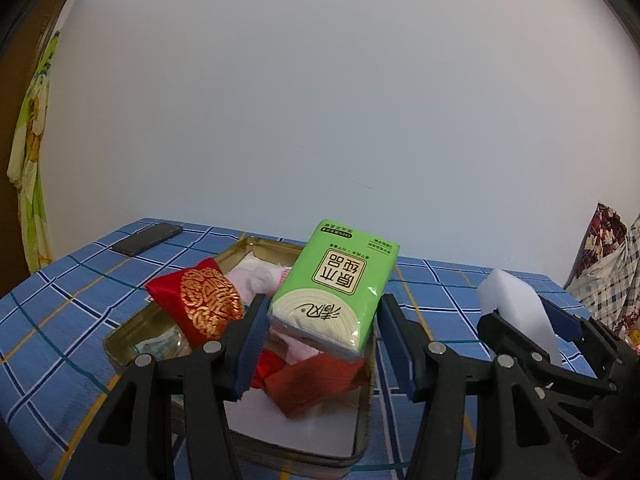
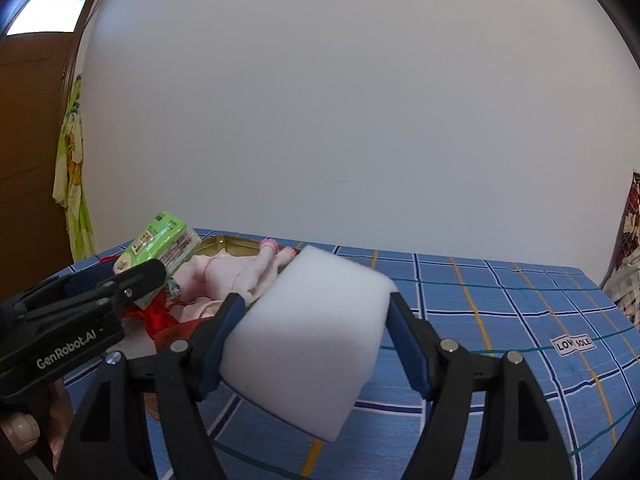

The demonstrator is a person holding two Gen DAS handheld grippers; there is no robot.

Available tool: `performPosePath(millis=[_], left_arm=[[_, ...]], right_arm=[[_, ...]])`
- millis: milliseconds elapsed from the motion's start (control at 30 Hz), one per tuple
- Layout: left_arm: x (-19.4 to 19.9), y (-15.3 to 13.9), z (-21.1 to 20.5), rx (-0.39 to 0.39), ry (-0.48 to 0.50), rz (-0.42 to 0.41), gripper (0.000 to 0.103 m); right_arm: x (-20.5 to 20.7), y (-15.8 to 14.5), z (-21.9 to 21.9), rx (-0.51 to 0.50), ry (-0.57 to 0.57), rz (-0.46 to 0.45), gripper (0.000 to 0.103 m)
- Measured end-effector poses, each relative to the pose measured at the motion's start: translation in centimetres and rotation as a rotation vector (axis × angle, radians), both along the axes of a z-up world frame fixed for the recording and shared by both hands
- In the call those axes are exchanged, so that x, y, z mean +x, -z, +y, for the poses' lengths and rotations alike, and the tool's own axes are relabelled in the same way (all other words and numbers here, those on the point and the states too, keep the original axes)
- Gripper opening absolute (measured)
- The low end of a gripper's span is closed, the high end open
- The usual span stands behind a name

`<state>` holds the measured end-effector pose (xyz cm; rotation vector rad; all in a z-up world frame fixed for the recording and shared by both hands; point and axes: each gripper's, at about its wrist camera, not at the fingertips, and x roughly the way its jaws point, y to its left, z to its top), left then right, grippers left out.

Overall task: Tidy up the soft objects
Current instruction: 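Carry the tissue pack with the left tool while the right tool carries the sponge toward the tray, then lower the tissue pack and sponge into the tray and open both tools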

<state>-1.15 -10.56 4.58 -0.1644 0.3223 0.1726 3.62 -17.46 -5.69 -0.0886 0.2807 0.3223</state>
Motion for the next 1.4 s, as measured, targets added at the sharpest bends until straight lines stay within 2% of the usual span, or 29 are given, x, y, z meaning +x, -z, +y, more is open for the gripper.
performPosePath(millis=[533, 767, 1067, 1233, 1400], left_arm=[[-0.6, -0.2, 2.3, -0.011, -0.039, 0.006, 0.058], [-2.1, -0.9, 2.0, -0.011, -0.047, 0.005, 0.058], [-2.7, -2.4, 4.2, 0.003, -0.098, 0.010, 0.058], [-1.6, -3.3, 5.0, 0.017, -0.097, 0.065, 0.058], [-1.0, -2.9, 5.1, 0.022, -0.109, 0.127, 0.058]], right_arm=[[0.5, 0.5, 1.7, -0.014, -0.039, 0.008, 0.073], [0.9, 0.5, 2.1, -0.030, -0.058, 0.012, 0.073], [1.7, 0.5, 4.0, -0.063, -0.105, 0.015, 0.073], [3.6, -0.5, 5.5, -0.068, -0.139, 0.030, 0.074], [5.8, -1.2, 6.3, -0.041, -0.158, 0.066, 0.074]])
